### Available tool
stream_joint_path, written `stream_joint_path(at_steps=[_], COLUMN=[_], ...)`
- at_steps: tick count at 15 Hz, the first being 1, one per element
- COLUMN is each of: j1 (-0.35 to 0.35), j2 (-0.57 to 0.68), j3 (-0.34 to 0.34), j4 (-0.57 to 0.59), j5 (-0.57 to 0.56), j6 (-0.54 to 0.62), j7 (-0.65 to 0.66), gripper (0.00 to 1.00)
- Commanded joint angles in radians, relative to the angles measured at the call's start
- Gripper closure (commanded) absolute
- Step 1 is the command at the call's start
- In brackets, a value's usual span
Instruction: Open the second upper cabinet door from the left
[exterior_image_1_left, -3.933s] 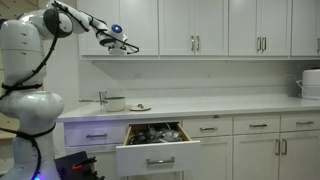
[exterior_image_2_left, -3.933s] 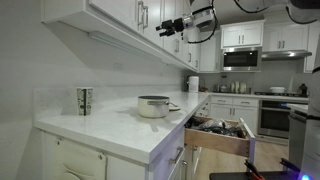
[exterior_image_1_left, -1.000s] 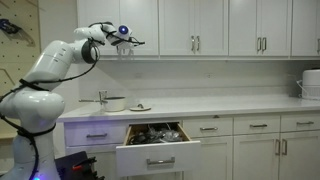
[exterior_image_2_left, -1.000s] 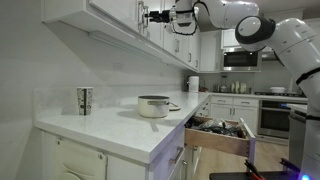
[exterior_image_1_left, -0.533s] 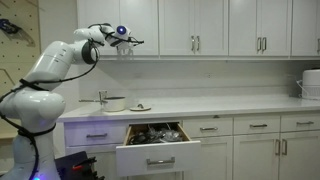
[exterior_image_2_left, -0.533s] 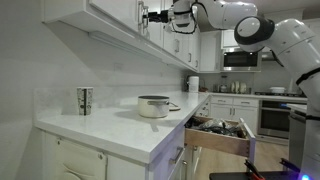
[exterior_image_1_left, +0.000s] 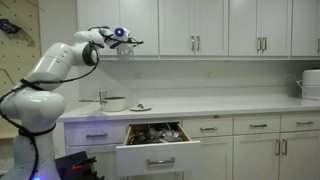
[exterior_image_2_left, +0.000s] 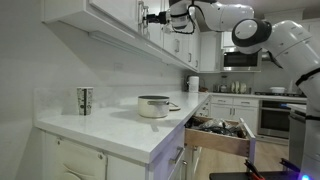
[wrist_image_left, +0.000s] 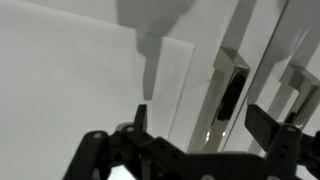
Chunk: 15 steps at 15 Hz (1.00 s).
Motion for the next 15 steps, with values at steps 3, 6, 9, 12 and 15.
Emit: stream_joint_path(at_steps=[3, 6, 9, 12, 15], j1=[0.02, 0.018, 0.021, 0.024, 0.027], j2=[0.048, 0.056, 0.059, 0.058, 0.054], j3=[-0.029, -0.034, -0.036, -0.036, -0.041], j4=[0.07, 0.082, 0.088, 0.089, 0.085], j5=[-0.04, -0.04, -0.038, -0.036, -0.041], j6=[0.043, 0.037, 0.033, 0.033, 0.034], j7=[0.039, 0.046, 0.047, 0.048, 0.066], gripper=[0.0, 0.34, 0.58, 0.79, 0.86])
